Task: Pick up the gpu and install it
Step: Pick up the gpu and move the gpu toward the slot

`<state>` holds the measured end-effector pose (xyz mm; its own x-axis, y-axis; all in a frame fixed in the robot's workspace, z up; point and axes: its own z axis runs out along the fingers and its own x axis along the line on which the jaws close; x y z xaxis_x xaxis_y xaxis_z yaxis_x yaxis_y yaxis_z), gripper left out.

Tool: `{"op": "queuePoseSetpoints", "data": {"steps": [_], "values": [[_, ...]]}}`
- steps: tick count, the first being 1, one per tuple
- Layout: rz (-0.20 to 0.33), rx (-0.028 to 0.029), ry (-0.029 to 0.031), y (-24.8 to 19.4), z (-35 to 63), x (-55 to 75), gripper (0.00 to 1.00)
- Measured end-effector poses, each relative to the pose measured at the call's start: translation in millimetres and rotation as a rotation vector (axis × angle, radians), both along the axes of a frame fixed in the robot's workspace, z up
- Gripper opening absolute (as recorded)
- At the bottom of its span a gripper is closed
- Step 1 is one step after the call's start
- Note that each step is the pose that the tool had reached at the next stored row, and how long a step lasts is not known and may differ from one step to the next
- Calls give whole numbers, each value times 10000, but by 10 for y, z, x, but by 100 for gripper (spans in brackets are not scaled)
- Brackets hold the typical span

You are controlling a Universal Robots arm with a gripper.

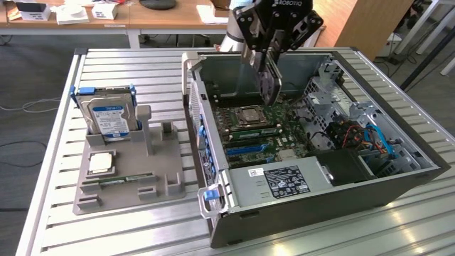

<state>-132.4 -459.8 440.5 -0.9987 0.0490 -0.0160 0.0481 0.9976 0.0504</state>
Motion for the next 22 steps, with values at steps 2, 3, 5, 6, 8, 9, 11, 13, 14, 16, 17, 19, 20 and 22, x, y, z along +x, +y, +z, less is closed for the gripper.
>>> {"op": "queuePoseSetpoints", "data": {"steps": [2,3,5,6,8,9,11,13,14,16,17,19,20,22], "values": [[2,8,0,0,0,81,27],[1,12,0,0,0,120,27],[0,19,0,0,0,202,27],[2,23,0,0,0,244,27],[-1,32,0,0,0,333,27],[0,36,0,0,0,377,27],[0,44,0,0,0,462,27],[2,59,0,0,0,557,27],[1,65,0,0,0,603,27],[1,77,0,0,0,692,27],[2,82,0,0,0,734,27],[1,84,2,0,1,783,27],[1,86,1,-1,0,784,27],[1,86,0,0,0,784,27]]}}
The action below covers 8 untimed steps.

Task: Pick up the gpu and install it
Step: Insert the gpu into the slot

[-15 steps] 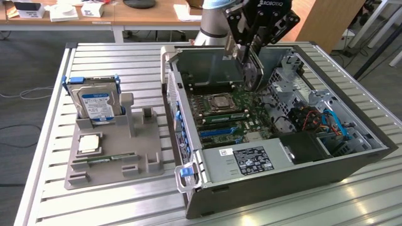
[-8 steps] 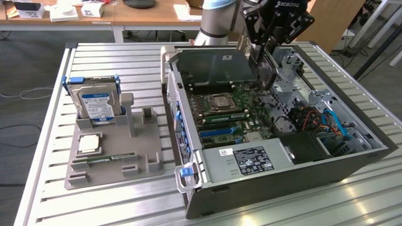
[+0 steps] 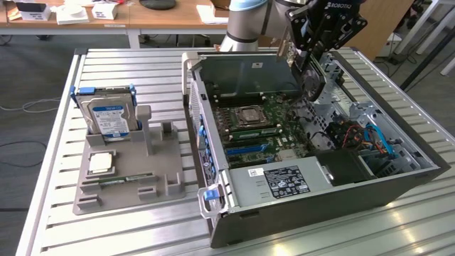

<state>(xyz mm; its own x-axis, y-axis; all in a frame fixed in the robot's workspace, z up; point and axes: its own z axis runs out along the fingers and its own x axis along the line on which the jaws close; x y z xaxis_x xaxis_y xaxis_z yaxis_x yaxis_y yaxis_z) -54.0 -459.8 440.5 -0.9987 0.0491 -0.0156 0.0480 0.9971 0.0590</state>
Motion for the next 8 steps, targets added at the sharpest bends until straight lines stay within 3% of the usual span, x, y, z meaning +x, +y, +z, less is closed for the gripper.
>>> {"op": "queuePoseSetpoints", "data": {"steps": [8], "values": [[0,1,0,0,0,0,27]]}}
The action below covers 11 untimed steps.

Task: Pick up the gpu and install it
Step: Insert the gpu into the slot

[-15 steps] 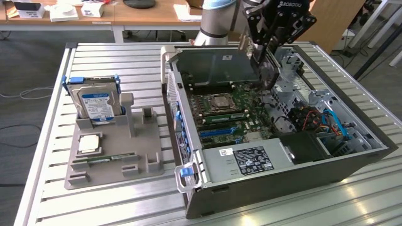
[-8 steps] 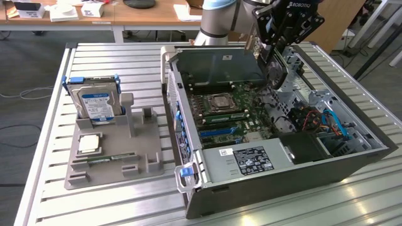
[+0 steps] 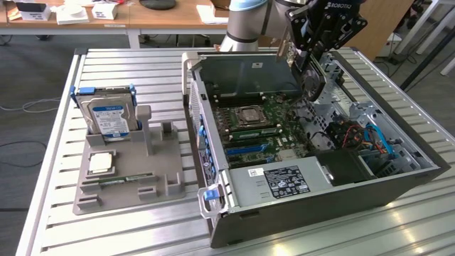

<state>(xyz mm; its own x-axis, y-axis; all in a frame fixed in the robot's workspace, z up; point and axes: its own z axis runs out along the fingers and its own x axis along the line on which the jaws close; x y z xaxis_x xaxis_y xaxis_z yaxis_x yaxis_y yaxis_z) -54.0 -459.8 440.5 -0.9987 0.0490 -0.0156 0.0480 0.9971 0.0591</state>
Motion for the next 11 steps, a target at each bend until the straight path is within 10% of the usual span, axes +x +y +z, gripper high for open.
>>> {"op": "queuePoseSetpoints", "data": {"steps": [11], "values": [[791,-111,0,0,-1,-3,27]]}}
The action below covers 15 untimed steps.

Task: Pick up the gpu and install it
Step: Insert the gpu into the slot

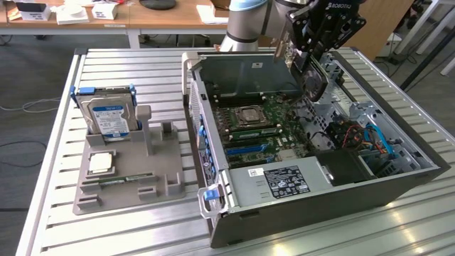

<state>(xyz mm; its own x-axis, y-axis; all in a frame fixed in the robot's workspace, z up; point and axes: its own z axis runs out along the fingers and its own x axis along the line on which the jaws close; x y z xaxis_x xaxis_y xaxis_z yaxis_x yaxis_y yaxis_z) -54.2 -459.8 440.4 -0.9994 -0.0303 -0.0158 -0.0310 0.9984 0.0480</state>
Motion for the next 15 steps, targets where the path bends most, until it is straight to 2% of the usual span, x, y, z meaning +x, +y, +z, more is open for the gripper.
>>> {"op": "queuePoseSetpoints", "data": {"steps": [15], "values": [[2154,-512,0,0,-6,0,27]]}}
